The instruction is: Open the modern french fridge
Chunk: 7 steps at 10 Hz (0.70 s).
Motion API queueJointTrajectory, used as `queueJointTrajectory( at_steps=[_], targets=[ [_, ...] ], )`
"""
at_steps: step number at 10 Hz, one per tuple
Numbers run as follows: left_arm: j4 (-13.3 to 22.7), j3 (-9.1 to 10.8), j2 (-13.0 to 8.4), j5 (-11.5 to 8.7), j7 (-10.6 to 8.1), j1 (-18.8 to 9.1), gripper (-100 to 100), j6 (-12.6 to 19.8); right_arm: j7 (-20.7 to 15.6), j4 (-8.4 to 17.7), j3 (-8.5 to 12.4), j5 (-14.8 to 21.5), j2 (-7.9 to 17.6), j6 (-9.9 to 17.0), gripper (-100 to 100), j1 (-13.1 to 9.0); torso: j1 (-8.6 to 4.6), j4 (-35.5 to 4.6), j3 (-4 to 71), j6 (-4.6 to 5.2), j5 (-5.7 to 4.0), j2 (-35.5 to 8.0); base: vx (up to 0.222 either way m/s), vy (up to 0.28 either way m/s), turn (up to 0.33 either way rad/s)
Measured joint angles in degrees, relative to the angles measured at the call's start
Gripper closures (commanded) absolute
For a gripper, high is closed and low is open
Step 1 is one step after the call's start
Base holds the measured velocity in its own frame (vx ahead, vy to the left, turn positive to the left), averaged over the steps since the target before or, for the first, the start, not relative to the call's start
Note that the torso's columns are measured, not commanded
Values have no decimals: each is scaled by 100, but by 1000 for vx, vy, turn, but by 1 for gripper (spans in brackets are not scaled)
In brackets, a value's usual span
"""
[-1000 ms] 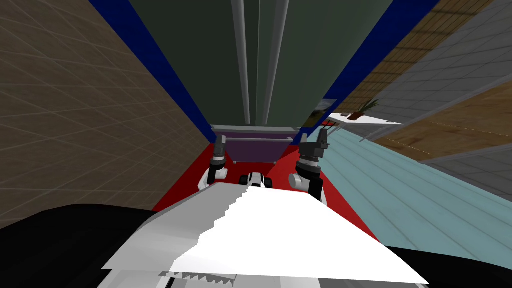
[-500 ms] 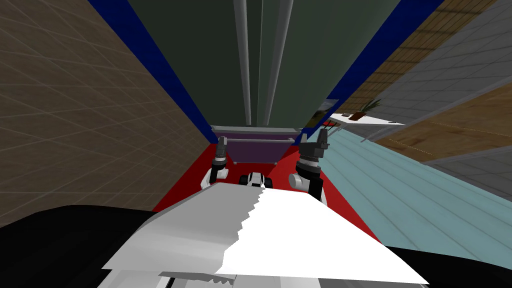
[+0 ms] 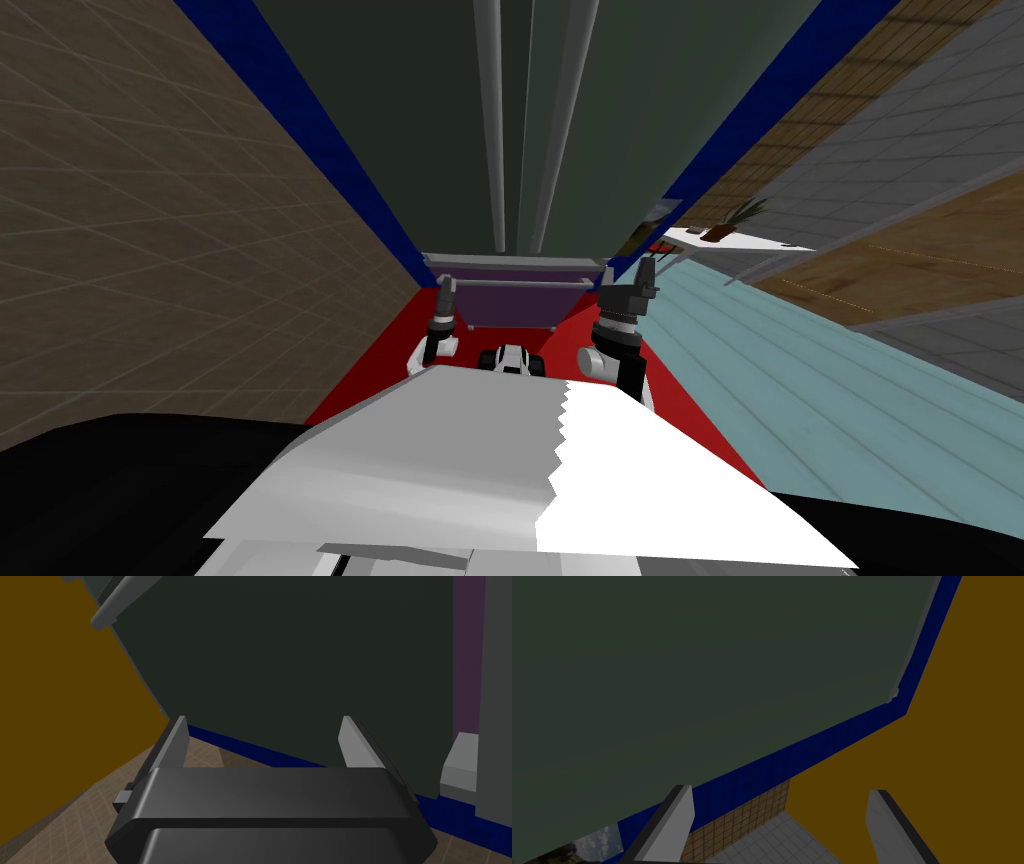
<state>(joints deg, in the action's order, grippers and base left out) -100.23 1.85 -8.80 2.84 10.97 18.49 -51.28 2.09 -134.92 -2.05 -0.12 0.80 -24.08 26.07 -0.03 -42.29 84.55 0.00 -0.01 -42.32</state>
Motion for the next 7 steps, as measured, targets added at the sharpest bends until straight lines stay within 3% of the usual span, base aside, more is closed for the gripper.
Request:
queueJointTrajectory(
  at_steps=[7],
  targets=[
    [1148, 70, -7, -10, 41, -358, -100, -603, 0, 0, 0, 0, 0, 0, 0, 0, 4, 0, 1, 0, 1, 1, 40, 27, 4]
  ],
)
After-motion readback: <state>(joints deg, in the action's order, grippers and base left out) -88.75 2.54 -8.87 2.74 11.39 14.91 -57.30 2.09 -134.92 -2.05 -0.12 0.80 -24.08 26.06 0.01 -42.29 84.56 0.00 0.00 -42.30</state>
